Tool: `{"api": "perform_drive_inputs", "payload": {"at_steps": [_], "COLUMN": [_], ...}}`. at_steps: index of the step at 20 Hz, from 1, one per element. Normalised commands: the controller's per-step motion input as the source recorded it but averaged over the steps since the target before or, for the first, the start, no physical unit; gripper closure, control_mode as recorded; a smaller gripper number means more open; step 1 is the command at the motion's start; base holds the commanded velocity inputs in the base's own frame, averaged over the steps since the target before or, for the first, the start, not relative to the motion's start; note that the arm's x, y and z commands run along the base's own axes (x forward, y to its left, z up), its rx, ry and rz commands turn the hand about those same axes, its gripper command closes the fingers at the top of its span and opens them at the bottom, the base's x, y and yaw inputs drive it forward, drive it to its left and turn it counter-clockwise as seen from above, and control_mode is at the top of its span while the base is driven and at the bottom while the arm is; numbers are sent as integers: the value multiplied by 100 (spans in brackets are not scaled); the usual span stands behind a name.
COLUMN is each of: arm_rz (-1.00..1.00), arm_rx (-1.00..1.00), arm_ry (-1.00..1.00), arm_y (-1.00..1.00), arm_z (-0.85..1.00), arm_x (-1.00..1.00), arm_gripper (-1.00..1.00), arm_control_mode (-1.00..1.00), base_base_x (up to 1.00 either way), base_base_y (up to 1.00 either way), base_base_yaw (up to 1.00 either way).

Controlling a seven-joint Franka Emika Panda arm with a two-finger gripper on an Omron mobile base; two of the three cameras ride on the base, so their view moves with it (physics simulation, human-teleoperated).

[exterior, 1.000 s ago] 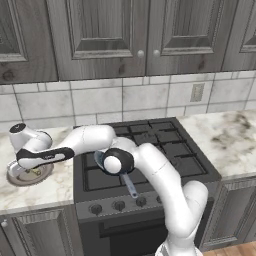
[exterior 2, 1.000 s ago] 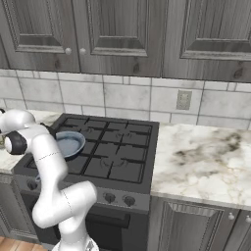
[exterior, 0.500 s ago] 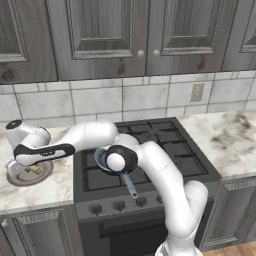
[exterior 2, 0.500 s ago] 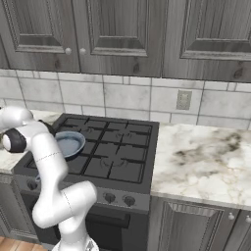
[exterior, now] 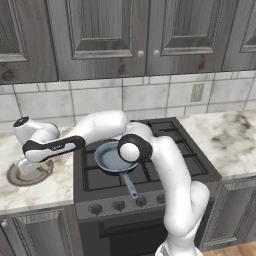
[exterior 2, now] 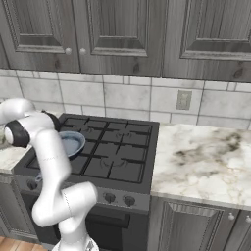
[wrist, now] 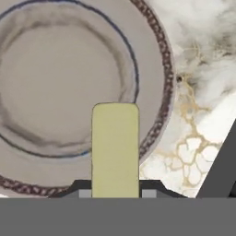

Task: Pick up the butter stick and place it in the pan. Then turn on the burner for the pan.

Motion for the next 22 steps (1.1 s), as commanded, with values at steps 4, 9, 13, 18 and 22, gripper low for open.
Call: {"api": "perform_drive_inputs", "payload": {"at_steps": [4,9,13,18,22], "arm_rz": [-17,-18,-9,-7,0], "arm_rx": [3,6,3,2,4], "arm_ry": [0,0,0,0,0], "arm_y": [-78,-50,-44,-47,-54], "arm_z": [20,51,40,39,49], "arm_x": [-7,0,-13,-15,-17], "arm_gripper": [100,100,100,100,100], "arm_control_mode": [-100,-100,-100,-100,-100], "base_base_x": [0,0,0,0,0], "base_base_y": [0,0,0,0,0], "base_base_yaw": [0,0,0,0,0]}}
